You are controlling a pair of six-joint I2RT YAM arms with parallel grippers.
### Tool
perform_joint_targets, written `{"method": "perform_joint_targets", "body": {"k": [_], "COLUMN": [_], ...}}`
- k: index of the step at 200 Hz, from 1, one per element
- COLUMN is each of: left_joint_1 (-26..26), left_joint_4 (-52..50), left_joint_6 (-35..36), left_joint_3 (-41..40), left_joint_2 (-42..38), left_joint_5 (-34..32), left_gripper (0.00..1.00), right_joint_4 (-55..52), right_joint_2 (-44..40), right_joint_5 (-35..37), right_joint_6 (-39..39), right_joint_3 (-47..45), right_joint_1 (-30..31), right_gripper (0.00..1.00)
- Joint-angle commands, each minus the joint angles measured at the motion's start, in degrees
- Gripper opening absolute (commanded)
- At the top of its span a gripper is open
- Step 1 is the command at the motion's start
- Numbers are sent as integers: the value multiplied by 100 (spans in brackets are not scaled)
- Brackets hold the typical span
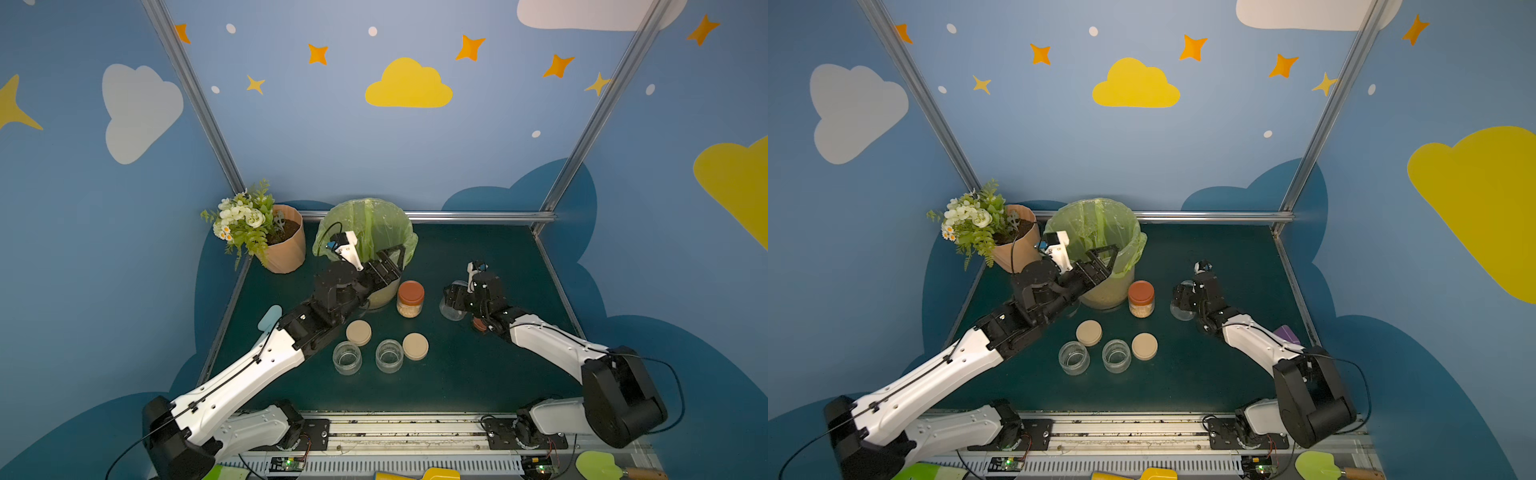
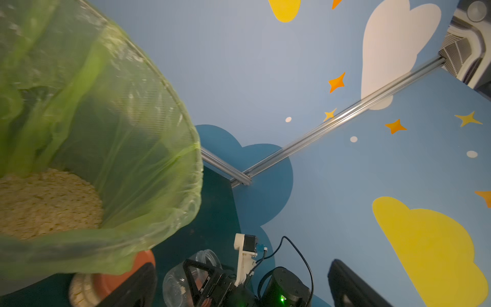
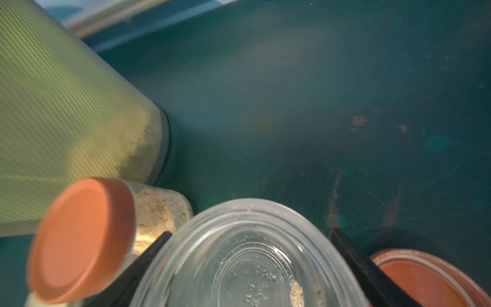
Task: Empty expired oatmeal from jars
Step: Place the jar at the center of the board.
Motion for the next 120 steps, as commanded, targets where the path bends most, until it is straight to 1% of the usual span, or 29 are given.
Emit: {"method": "perform_joint_targets", "body": {"k": [1,20,43,78,88,111,120], "left_joint_1": [18,18,21,31,33,31,27], "left_joint_4": [-350,-465,-577,-1026,-1163,-1257,-1288], "left_joint_6": [286,296,239,303,302,335,336], "left_joint_3": [-283,-477,-697,-708,-711,-862,-936], "left_joint_2": [-331,-529,-748,-1063,-1156,-1399,-1503], "left_joint_5": [-524,-665,-876,-1219,-1342,-1565,-1633], "left_gripper": [100,100,100,100,100,100,100], "right_joint_4": [748,1011,1287,1645,1646,1538,1474], "right_joint_2": [205,513,837,1083,1097,1103,1063], "right_joint_5": [666,1004,1144,1137,1214,1277,1345], "right_joint_6": [-498,-741,-814,-1012,-996,-982,-935], "right_joint_3": [151,152,165,68,41,29,-15], "right_joint_1": [201,340,353,357,357,356,356], "right_gripper": [32,33,37,60,68,74,78]}}
